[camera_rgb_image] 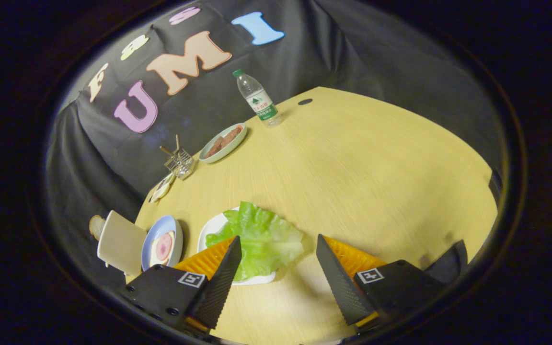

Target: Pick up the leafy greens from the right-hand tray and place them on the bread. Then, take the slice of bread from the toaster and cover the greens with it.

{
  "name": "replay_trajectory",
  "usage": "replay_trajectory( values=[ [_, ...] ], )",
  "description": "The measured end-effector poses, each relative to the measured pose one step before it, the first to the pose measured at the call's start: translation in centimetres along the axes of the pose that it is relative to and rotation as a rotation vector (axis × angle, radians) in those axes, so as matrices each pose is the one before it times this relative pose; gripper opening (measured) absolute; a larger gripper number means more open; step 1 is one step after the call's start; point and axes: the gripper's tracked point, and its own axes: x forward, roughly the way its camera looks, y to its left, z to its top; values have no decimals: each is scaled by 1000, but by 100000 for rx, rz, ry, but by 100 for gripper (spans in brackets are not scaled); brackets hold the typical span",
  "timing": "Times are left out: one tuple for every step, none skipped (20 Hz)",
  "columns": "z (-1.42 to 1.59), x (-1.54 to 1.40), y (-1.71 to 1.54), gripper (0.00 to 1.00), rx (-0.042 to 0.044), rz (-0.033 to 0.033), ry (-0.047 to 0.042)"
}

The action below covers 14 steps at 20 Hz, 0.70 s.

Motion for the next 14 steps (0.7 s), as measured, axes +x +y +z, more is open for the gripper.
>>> replay_trajectory(
  values=[
    [-246, 215, 70, 91, 1287, 742, 721],
    [-91, 214, 23, 84, 1146, 234, 734],
    [-170, 144, -33, 77, 739, -88, 872],
    [133, 203, 25, 70, 542, 45, 241],
    [219, 20, -213, 63, 971, -596, 366],
    [-3, 74, -8, 55, 1399, 366, -208],
    [149, 49, -82, 48, 1121, -197, -110],
    [-5, 222, -247, 41, 552, -307, 425],
    [-287, 179, -68, 34, 184, 1028, 1373],
    [-80, 329, 244, 27, 1492, 1900, 232],
    [212, -327, 357, 19, 1368, 983, -145],
    [188, -268, 218, 12, -488, 293, -390],
    [-160, -98, -135, 5, -3044, -571, -536],
    [45, -146, 0, 5, -3609, -950, -846]
  ],
)
